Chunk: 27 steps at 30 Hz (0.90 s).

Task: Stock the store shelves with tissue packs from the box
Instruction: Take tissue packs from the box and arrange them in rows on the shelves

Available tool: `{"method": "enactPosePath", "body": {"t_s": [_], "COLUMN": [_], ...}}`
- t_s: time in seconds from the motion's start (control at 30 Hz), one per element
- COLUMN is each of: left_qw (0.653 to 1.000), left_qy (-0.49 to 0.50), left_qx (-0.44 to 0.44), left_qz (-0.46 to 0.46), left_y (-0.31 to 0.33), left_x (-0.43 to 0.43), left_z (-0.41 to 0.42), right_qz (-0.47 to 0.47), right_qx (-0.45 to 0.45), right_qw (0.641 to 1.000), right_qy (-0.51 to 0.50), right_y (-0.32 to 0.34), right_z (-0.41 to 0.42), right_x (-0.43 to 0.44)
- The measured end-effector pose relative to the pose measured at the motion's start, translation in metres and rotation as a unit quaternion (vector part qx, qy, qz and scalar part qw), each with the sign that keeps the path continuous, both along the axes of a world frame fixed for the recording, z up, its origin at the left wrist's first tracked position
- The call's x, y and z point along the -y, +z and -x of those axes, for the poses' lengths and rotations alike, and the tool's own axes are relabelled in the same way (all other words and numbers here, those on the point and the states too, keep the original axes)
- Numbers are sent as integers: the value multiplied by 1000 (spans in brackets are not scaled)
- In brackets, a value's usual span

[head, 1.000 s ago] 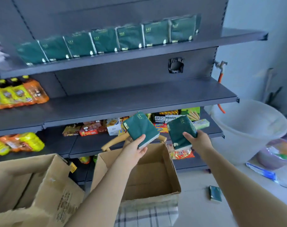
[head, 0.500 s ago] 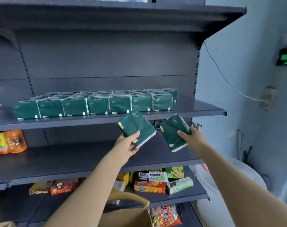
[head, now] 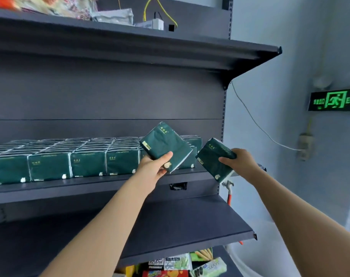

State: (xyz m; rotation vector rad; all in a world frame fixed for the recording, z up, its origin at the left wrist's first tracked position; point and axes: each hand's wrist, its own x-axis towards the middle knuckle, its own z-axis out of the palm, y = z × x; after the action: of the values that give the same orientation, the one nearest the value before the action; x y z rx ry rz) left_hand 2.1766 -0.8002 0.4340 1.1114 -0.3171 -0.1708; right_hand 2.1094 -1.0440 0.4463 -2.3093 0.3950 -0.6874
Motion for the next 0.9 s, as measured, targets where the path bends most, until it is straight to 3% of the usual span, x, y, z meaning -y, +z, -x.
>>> {"method": "enactPosePath", "body": {"t_s": [0.3, 0.57, 0.9], "left_qw": [997, 990, 985], "left_qy": [67, 130, 169], "left_qx": [26, 1, 12], "left_qz": [30, 56, 28], "left_y": [38, 54, 51], "left_x": [77, 135, 153], "left_z": [-64, -134, -171], "right_qz": [41, 140, 100], "right_qx": [37, -37, -8], "right_qw": [998, 981, 972], "right_qy": [36, 128, 214], "right_y": [23, 36, -1], "right_z": [-100, -223, -326], "right_x": [90, 152, 158]}}
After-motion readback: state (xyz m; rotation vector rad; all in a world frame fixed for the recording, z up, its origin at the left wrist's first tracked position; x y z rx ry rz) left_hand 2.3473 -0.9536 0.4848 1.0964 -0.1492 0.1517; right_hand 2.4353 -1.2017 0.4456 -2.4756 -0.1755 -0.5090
